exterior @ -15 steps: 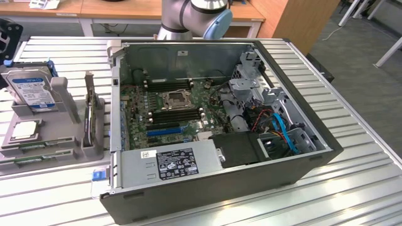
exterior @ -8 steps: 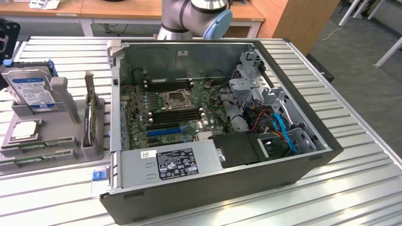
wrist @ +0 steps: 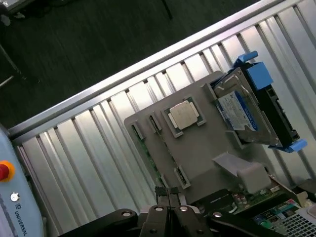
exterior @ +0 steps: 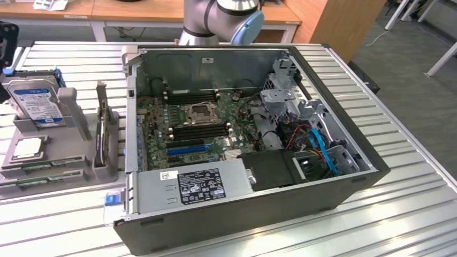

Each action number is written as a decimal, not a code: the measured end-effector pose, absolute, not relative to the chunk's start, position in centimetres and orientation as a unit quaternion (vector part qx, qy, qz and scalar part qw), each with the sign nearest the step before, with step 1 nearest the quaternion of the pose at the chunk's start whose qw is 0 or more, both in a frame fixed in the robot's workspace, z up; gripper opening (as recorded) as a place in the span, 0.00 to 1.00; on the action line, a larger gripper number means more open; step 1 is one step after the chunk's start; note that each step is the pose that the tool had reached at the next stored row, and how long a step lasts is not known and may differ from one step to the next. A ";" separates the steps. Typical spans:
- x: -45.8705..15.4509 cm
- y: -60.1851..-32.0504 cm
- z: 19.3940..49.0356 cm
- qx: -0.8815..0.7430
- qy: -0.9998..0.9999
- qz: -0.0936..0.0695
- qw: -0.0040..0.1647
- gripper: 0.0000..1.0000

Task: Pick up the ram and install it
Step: 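Pick up the ram and move it above insertion slot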

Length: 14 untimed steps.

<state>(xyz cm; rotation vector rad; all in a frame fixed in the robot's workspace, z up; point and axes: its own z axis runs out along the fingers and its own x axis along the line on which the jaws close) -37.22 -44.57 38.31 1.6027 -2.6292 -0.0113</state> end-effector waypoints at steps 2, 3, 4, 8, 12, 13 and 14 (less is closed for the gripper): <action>-37.2 -44.6 38.3 0.535 -0.844 -0.003 0.031 0.10; -37.2 -44.6 38.3 0.542 -0.840 -0.003 0.031 0.10; -37.2 -44.6 38.3 0.548 -0.836 -0.003 0.031 0.10; -37.2 -44.6 38.3 0.575 -0.817 -0.002 0.031 0.10; -37.2 -44.6 38.3 0.600 -0.800 -0.001 0.031 0.10; -37.2 -44.6 38.3 0.605 -0.796 0.000 0.031 0.10; -37.2 -44.6 38.3 0.611 -0.791 0.000 0.031 0.10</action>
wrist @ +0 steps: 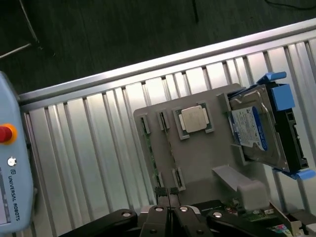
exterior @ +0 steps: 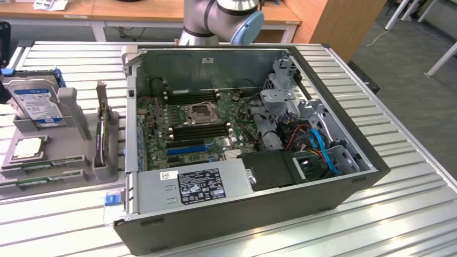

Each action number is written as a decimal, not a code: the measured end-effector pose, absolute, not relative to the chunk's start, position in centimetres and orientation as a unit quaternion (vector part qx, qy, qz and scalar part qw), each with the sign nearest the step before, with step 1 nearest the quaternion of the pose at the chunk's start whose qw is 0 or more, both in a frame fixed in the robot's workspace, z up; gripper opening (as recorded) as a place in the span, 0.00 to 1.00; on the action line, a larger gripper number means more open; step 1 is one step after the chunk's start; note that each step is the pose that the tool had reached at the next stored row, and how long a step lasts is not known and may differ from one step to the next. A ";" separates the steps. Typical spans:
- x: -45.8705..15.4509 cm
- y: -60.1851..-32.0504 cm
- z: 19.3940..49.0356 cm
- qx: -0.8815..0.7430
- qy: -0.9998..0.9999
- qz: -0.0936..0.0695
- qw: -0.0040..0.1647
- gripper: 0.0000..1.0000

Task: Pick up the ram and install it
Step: 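Pick up the ram and move it above insertion slot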

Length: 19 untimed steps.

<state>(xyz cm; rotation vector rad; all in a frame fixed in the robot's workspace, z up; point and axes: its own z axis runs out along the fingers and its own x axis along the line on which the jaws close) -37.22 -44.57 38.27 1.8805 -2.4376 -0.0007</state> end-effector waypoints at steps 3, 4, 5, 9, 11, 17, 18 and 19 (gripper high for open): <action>-37.2 -44.6 38.3 0.625 -0.780 0.000 0.031 0.10; -37.2 -44.6 38.3 0.629 -0.776 0.001 0.031 0.10; -37.2 -44.6 38.3 0.630 -0.776 0.001 0.031 0.10; -37.2 -44.6 38.3 0.630 -0.776 0.001 0.031 0.10; -37.2 -44.6 38.3 0.631 -0.775 0.001 0.031 0.10; -37.2 -44.6 38.2 0.656 -0.754 0.002 0.031 0.10; -37.2 -44.6 38.2 0.661 -0.750 0.002 0.031 0.10; -37.2 -44.6 38.2 0.667 -0.744 0.002 0.031 0.10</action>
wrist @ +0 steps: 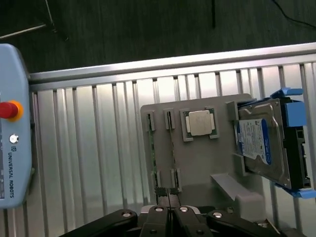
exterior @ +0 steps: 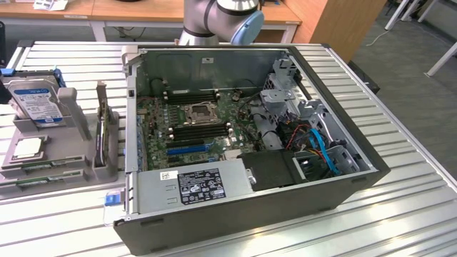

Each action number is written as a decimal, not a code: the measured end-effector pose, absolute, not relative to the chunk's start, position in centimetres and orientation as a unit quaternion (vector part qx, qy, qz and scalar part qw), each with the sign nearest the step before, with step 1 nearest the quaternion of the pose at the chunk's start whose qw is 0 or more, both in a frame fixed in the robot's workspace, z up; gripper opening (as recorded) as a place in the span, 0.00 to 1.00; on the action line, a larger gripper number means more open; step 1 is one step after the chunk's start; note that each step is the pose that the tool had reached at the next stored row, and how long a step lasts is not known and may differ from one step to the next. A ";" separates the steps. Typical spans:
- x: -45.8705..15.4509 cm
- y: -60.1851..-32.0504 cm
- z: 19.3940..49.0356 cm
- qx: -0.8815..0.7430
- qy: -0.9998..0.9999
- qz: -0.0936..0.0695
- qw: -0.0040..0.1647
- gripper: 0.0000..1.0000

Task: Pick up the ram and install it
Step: 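Pick up the ram and move it above insertion slot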

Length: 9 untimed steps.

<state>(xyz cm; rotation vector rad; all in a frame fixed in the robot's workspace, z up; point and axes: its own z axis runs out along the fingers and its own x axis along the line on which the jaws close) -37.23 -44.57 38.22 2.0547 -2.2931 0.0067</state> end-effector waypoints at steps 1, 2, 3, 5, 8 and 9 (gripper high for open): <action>-37.2 -44.6 38.2 0.674 -0.738 0.002 0.031 0.10; -37.2 -44.6 38.2 0.680 -0.732 0.003 0.031 0.10; -37.2 -44.6 38.2 0.686 -0.727 0.003 0.031 0.10; -37.2 -44.6 38.2 0.693 -0.720 0.003 0.031 0.10; -37.2 -44.6 38.2 0.695 -0.719 0.003 0.031 0.10; -37.2 -44.6 38.2 0.695 -0.719 0.003 0.031 0.10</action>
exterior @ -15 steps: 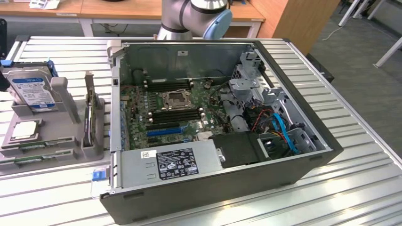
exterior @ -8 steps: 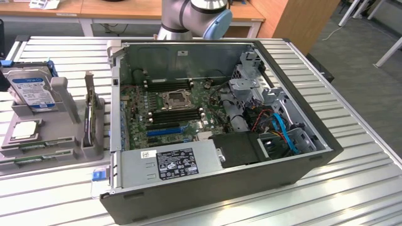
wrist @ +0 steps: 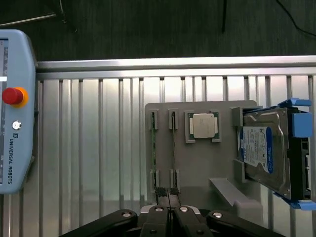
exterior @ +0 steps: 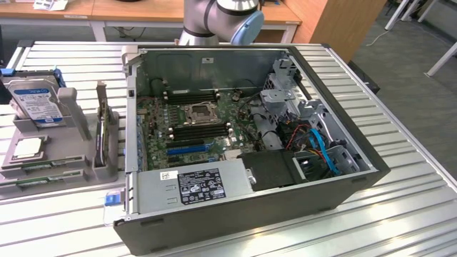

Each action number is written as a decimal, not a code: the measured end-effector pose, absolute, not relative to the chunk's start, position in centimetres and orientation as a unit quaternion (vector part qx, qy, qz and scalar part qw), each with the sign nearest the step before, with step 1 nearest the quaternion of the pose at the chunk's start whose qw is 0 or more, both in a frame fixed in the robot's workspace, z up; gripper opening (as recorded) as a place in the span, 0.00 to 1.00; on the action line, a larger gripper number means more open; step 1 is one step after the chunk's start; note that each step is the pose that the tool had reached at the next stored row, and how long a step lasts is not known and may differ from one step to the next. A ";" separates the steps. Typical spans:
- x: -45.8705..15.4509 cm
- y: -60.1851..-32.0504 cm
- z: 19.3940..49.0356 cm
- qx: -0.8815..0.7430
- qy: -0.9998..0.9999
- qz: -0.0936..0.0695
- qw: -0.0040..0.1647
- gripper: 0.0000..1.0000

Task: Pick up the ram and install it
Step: 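Pick up the ram and move it above insertion slot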

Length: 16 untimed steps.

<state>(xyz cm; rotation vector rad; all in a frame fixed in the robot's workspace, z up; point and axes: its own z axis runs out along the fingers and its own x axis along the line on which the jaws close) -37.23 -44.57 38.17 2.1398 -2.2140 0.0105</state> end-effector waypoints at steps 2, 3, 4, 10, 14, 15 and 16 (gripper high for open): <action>-37.2 -44.6 38.2 0.695 -0.719 0.003 0.031 0.10; -37.3 -44.6 38.1 0.695 -0.719 0.003 0.030 0.10; -37.3 -44.6 38.1 0.695 -0.719 0.003 0.029 0.10; -37.3 -44.6 38.1 0.695 -0.719 0.001 0.026 0.10; -37.4 -44.6 38.0 0.695 -0.719 -0.001 0.021 0.10; -37.4 -44.6 38.0 0.695 -0.719 -0.001 0.021 0.10; -37.4 -44.6 38.0 0.695 -0.719 -0.001 0.021 0.10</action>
